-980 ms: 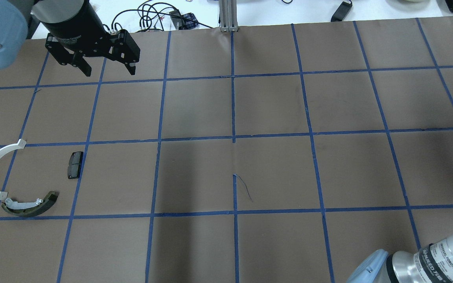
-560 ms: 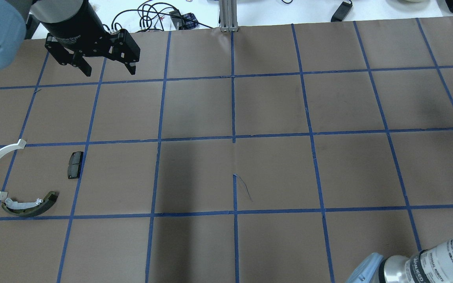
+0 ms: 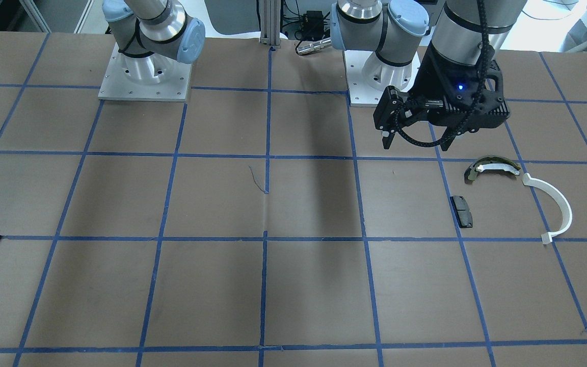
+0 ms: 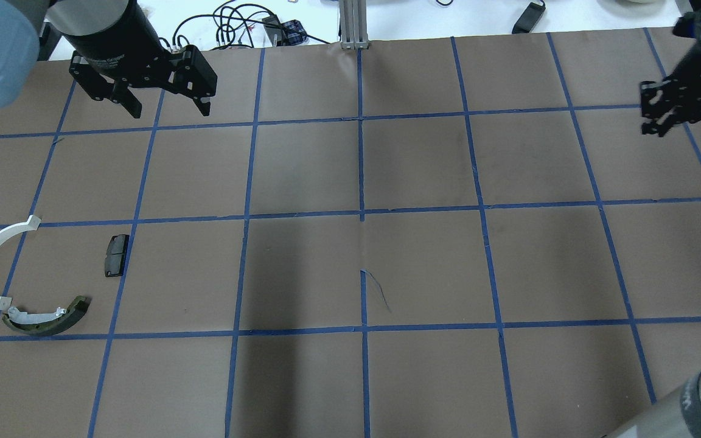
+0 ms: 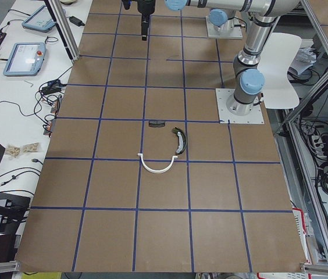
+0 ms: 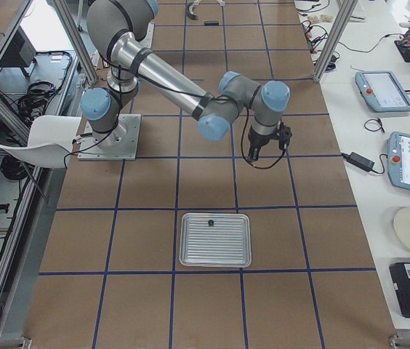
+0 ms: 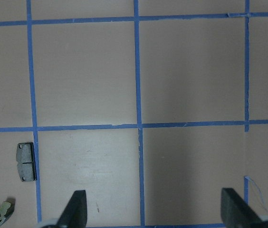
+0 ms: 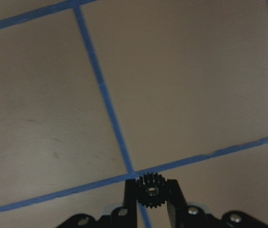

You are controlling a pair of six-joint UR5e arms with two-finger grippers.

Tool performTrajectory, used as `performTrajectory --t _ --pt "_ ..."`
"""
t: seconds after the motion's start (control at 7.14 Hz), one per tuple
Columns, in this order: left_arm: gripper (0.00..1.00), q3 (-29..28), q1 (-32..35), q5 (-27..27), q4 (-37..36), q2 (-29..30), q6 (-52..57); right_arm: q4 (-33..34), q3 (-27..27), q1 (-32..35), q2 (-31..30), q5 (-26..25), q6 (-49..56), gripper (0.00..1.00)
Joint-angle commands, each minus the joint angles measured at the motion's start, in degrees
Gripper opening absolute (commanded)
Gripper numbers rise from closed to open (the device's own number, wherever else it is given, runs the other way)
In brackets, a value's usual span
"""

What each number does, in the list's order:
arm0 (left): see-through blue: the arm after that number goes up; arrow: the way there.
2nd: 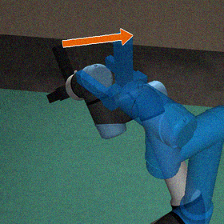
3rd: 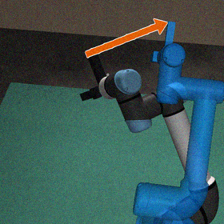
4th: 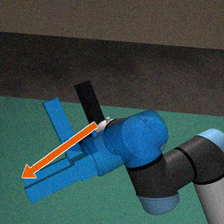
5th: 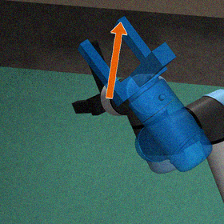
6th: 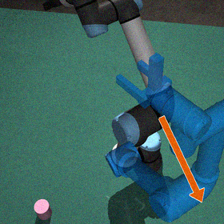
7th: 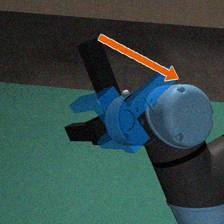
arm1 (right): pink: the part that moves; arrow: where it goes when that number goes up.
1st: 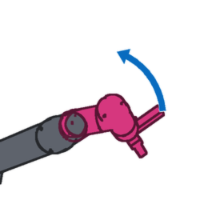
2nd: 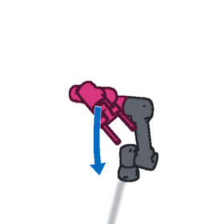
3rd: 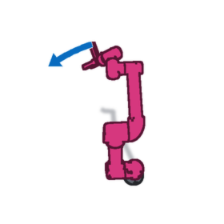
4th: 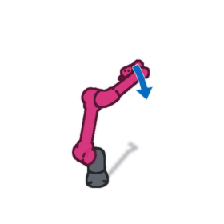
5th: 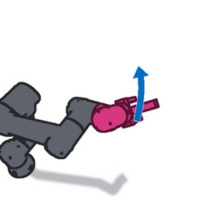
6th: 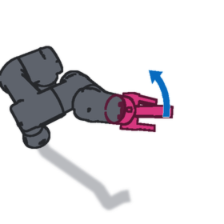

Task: Place bearing gear from tray to pile

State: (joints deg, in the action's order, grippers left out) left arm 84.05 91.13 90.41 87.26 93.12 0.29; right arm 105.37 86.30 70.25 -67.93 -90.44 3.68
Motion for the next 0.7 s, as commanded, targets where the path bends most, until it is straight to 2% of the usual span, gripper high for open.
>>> performTrajectory --t 0.0,0.28,0.56 --pt "1.0 0.2 0.0 -0.1 0.0 0.0 0.2 0.9 3.9 15.1 -0.1 4.6 -18.1 0.0" --pt "1.0 0.1 0.0 -0.1 0.0 0.0 0.2 5.0 5.5 27.2 0.7 8.1 -34.1 0.0" --pt "1.0 0.2 0.0 -0.1 0.0 0.0 0.1 6.6 6.7 35.5 1.7 10.8 -42.3 0.0"
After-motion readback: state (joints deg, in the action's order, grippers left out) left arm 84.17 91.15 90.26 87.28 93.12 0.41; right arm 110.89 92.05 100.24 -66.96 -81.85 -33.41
